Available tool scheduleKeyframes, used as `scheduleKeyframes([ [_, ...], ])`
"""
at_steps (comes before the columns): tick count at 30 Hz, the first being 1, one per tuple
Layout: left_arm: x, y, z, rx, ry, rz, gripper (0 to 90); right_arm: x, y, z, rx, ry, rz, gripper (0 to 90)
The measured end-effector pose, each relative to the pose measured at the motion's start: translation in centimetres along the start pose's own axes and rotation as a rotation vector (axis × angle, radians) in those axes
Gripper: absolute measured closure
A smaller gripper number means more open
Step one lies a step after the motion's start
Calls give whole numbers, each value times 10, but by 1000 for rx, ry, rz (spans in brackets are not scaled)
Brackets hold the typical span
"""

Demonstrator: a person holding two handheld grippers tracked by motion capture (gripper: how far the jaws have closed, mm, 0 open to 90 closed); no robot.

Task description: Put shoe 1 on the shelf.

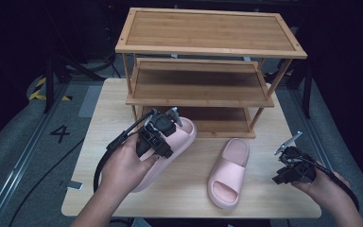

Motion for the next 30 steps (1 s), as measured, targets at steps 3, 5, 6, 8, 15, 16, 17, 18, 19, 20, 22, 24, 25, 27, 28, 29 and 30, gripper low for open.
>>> scheduleKeyframes([
  [3, -11, -1, -1, 18, 10, 14, 832, 1, 1, 0, 3, 1, -1, 605],
  [5, -17, -1, -2, 28, 15, 20, 832, 2, 1, 0, 3, -5, -3, 606],
  [6, -20, -2, -3, 32, 19, 17, 832, 3, 1, 0, 4, -5, -4, 606],
  [8, -28, -4, -5, 34, 15, 5, 832, 5, 1, 0, 6, -9, -6, 606],
  [15, -50, -6, -13, 41, 38, -10, 832, 6, 1, 2, 8, -8, -6, 607],
  [16, -53, -6, -15, 41, 36, -9, 832, 6, 0, 3, 11, -11, -8, 606],
  [17, -56, -6, -17, 45, 40, -18, 832, 6, 0, 3, 12, -9, -10, 606],
  [18, -58, -6, -18, 46, 41, -17, 832, 7, 1, 4, 9, -11, -9, 606],
  [19, -60, -7, -20, 52, 45, -22, 832, 7, 1, 4, 13, -11, -9, 606],
  [20, -61, -8, -22, 56, 49, -24, 832, 7, 0, 5, 15, -10, -12, 606],
  [22, -65, -8, -26, 63, 52, -24, 832, 7, 0, 6, 17, -10, -10, 606],
  [24, -67, -9, -29, 68, 55, -27, 831, 7, 1, 6, 19, -10, -8, 606],
  [25, -68, -10, -32, 68, 60, -31, 831, 7, 1, 7, 15, -9, -9, 605],
  [27, -72, -11, -38, 76, 64, -41, 831, 7, 1, 7, 16, -9, -10, 606],
  [28, -73, -12, -41, 75, 69, -43, 831, 7, 1, 7, 19, -8, -10, 606],
  [29, -74, -12, -43, 77, 67, -48, 831, 7, 1, 7, 19, -8, -11, 605],
  [30, -74, -12, -43, 77, 67, -48, 831, 7, 1, 7, 21, -10, -10, 605],
])
Point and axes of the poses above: each handheld gripper's, and its own axes: x roughly forward along the jaws, z roughly out of its underside, y roughly to its right, the point moved 6 cm from there along x, roughly forward along the jaws, and after that the axes turned 13 degrees about -y, right-handed, at the moved point
